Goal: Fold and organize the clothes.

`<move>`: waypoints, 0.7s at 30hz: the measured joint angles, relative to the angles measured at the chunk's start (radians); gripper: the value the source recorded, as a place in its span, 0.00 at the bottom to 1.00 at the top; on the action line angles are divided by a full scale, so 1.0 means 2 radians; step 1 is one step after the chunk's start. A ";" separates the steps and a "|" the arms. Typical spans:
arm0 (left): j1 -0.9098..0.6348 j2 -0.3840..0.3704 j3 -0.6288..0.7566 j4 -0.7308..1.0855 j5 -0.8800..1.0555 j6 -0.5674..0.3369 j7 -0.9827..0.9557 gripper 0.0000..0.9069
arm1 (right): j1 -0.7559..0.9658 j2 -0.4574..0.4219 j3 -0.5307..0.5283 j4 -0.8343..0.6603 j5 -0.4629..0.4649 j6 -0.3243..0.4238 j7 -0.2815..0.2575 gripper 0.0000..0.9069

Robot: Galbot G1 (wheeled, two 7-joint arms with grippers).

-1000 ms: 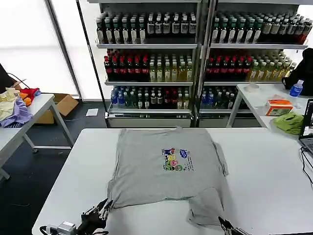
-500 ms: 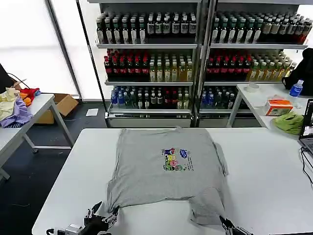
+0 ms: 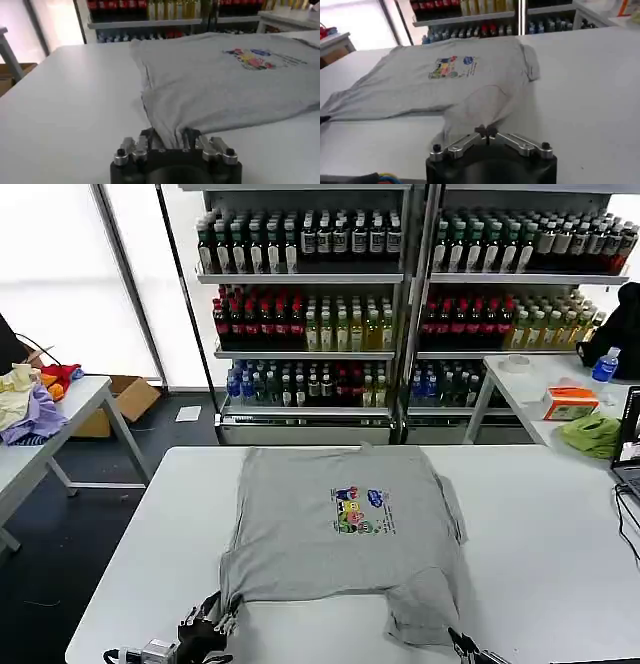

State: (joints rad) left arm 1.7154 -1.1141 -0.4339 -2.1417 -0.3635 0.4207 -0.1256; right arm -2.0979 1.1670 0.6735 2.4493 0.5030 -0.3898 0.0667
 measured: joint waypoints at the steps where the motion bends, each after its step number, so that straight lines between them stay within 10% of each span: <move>1: 0.001 0.000 0.000 0.000 0.000 -0.001 0.000 0.01 | -0.001 0.000 0.000 0.000 0.000 0.000 0.000 0.00; 21: 0.059 0.007 -0.031 -0.055 0.013 -0.007 0.008 0.01 | -0.049 0.001 0.011 0.031 -0.006 0.011 -0.010 0.00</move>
State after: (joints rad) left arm 1.8327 -1.1003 -0.4953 -2.2522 -0.3369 0.4066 -0.1089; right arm -2.1955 1.1696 0.6962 2.5116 0.4906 -0.3683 0.0467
